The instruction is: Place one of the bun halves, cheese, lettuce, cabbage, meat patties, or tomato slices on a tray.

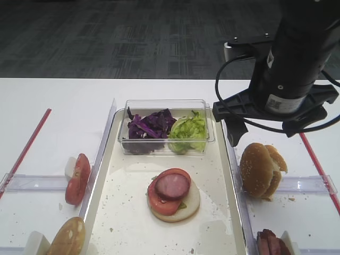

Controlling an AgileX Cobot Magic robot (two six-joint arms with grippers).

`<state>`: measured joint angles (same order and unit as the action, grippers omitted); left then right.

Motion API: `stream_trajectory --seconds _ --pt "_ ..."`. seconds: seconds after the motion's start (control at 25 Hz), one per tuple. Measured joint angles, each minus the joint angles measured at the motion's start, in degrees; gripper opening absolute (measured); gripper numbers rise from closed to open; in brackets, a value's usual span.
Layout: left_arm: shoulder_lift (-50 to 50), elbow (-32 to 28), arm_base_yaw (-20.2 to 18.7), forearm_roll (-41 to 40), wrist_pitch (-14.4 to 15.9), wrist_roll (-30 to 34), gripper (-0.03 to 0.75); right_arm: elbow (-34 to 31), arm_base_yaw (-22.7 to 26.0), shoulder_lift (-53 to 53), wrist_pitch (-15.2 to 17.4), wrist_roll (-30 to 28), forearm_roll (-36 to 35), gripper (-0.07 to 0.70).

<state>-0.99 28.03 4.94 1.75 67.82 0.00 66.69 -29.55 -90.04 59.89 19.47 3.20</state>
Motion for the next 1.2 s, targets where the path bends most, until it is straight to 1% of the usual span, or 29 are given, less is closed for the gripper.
stream_trajectory --seconds 0.12,0.2,0.36,0.52,0.68,0.76,0.88,1.04,1.12,1.2 --pt "0.0 0.0 0.0 0.0 0.0 0.0 0.438 0.0 0.5 0.0 0.1 0.1 0.4 0.678" --pt "0.0 0.0 0.0 0.0 0.0 0.0 0.438 0.0 2.3 0.0 0.3 -0.4 0.3 0.678" --pt "0.0 0.0 0.0 0.0 0.0 0.0 0.438 0.0 9.8 0.0 2.2 -2.9 0.3 0.678" --pt "0.0 0.0 0.0 0.0 0.0 0.0 0.438 0.0 19.0 0.0 3.7 -6.0 0.3 0.678" --pt "0.0 0.0 0.0 0.0 0.0 0.0 0.438 0.0 25.4 0.0 5.2 -8.7 -0.1 0.678" --pt "0.0 0.0 0.0 0.0 0.0 0.0 0.438 0.0 26.4 0.1 5.7 -9.5 -0.5 0.678" --pt "0.0 0.0 0.0 0.0 0.0 0.0 0.438 0.0 26.6 0.1 6.3 -11.1 -2.2 0.677" --pt "0.0 0.0 0.0 0.0 0.0 0.0 0.438 -0.3 26.6 0.8 7.1 -11.6 -4.0 0.644" --pt "0.0 0.0 0.0 0.0 0.0 0.0 0.438 -2.6 26.6 2.5 6.7 -11.7 -4.2 0.627" --pt "0.0 0.0 0.0 0.0 0.0 0.0 0.438 -6.7 26.7 5.6 5.6 -11.9 -4.4 0.621"
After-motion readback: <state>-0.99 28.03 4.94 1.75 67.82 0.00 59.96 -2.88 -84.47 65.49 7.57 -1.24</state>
